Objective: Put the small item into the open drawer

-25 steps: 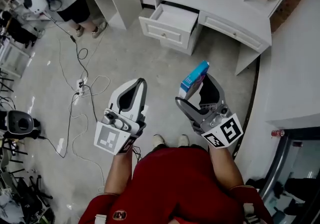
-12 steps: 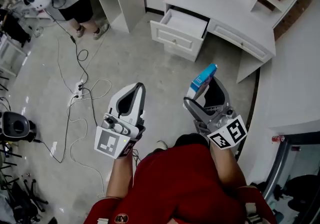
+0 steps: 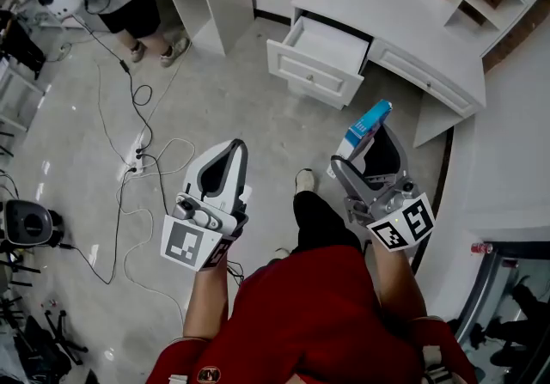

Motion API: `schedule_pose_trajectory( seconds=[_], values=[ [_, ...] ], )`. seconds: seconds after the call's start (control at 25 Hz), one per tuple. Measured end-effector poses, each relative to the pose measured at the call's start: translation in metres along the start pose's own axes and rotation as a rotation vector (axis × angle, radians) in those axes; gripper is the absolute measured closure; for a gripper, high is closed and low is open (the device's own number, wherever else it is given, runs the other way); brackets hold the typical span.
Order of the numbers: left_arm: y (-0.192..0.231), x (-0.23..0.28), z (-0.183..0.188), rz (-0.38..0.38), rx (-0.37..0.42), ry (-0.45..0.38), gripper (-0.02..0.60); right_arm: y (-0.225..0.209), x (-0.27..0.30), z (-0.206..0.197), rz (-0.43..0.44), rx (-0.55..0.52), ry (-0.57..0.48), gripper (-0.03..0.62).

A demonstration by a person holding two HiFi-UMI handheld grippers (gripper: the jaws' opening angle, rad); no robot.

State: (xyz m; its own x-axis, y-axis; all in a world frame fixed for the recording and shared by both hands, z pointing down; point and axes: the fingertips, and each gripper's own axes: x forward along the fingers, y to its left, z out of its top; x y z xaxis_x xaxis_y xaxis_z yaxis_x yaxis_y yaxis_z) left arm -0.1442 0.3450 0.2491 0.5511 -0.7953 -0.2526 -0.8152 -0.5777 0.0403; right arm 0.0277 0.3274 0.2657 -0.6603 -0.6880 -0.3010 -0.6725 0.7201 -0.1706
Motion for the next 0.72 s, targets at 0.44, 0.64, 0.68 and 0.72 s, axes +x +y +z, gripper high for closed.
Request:
schedule_pose_trajectory(
  seconds=[0.44,0.64,0.68,0.72],
  values=[
    [0.096,0.163,-0.044,0.015,0.068,0.093,0.574,-0.164,0.100,-0.023,-0.052,-0.014,-0.003,0.158],
    [0.133,0.250,-0.062,0.028,0.097,0.119,0.574,-0.245,0.144,-0.025,-0.053,-0.009,-0.001,0.158],
    [0.139,0.262,-0.065,0.027,0.103,0.122,0.574,-0.257,0.151,-0.026,-0.051,-0.010,0.001,0.158],
    [0.145,0.272,-0.069,0.028,0.108,0.121,0.574,-0.267,0.158,-0.027,-0.048,-0.013,0.004,0.158]
  ],
)
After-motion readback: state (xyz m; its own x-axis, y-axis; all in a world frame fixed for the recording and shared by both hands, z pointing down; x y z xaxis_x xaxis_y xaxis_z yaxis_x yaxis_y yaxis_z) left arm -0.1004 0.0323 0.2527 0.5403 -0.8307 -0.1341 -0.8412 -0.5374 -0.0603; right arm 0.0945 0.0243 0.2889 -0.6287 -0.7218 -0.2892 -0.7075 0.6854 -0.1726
